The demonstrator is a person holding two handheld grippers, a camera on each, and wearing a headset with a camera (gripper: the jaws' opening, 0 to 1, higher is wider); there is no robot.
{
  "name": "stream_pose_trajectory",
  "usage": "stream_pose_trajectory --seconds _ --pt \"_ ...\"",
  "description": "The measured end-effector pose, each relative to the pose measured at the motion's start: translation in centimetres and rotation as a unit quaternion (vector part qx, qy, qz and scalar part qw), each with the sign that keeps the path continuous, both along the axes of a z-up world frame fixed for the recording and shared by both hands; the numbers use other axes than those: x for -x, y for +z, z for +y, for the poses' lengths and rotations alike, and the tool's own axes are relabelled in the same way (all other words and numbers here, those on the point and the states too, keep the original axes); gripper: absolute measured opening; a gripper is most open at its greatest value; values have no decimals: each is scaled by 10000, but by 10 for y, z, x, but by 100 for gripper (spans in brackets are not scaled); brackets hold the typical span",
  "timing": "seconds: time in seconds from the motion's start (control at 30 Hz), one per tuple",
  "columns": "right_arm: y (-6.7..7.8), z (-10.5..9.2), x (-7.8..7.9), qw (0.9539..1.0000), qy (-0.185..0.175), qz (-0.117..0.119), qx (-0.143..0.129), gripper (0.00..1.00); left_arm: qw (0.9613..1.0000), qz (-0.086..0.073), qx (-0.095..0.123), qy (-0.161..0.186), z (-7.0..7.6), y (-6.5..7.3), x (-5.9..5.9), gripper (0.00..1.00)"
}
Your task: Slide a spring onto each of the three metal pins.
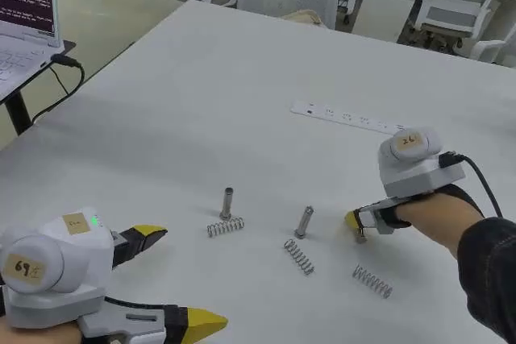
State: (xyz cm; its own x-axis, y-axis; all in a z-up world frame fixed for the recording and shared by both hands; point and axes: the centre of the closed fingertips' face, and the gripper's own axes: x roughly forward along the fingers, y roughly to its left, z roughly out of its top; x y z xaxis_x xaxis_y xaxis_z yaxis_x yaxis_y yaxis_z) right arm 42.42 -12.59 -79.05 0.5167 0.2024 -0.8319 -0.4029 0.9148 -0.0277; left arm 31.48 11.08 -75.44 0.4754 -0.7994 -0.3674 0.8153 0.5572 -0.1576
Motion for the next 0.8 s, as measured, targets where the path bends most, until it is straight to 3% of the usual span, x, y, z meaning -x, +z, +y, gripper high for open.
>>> stream_pose_trajectory --seconds 0.43,0.8 --pt "-5 -2 -3 9999 -5 79 133 14 10000 32 20 1 1 0 1 89" --pt "-6 -1 -3 9993 206 113 285 11 10000 43 18 -5 0 0 1 88"
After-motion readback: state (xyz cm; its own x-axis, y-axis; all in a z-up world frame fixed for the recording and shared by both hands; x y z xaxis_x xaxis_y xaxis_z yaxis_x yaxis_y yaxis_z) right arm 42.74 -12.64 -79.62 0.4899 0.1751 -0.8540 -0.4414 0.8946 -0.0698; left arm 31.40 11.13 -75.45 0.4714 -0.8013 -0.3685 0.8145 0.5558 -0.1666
